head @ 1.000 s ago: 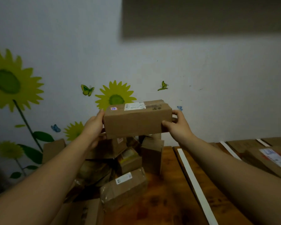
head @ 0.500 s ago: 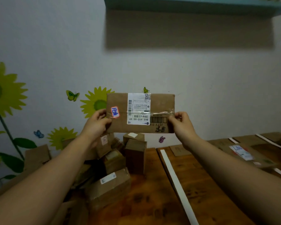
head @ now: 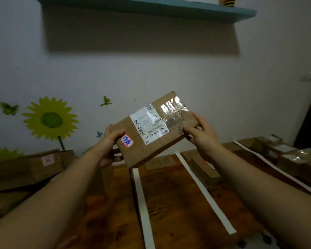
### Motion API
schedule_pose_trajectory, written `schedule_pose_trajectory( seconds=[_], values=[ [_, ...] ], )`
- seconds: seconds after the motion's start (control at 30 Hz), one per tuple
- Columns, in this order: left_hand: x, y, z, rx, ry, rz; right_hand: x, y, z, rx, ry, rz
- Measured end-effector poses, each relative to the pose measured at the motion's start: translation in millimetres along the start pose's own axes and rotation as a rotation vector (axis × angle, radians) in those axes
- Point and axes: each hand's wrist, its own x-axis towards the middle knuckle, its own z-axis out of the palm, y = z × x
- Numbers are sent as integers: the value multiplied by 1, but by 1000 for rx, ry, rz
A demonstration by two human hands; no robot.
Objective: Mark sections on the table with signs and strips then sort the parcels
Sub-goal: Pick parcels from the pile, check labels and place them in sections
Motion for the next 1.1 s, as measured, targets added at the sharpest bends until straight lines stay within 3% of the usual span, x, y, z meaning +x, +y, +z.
schedule_pose_trajectory(
  seconds=[0.13,0.3,0.4,0.53,0.6,0.7,0.8,0.93,1.1],
  values=[
    [-7,-17,93,-91,-127,-27,8,2,-70,17,157,13],
    [-19,-39,214,-121,-262,-31,-5,22,-124,-18,-16,39],
    [-10,-36,250,93,-328,-24,-3,21,-177,-5,20,91],
    [19,-26,291,77,-329,33,-9,26,-239,-174,-128,260],
    [28,-26,317,9,-311,50,-7,31,-257,-212,5,260],
    [38,-34,360,-157,-286,66,3,38,-279,-38,403,266],
    [52,-50,413,-197,-356,31,19,43,-312,187,420,337],
    [94,-46,462,-174,-430,21,32,35,-382,111,553,277],
    [123,-53,520,190,-766,16,35,26,-466,22,702,205]
  ],
)
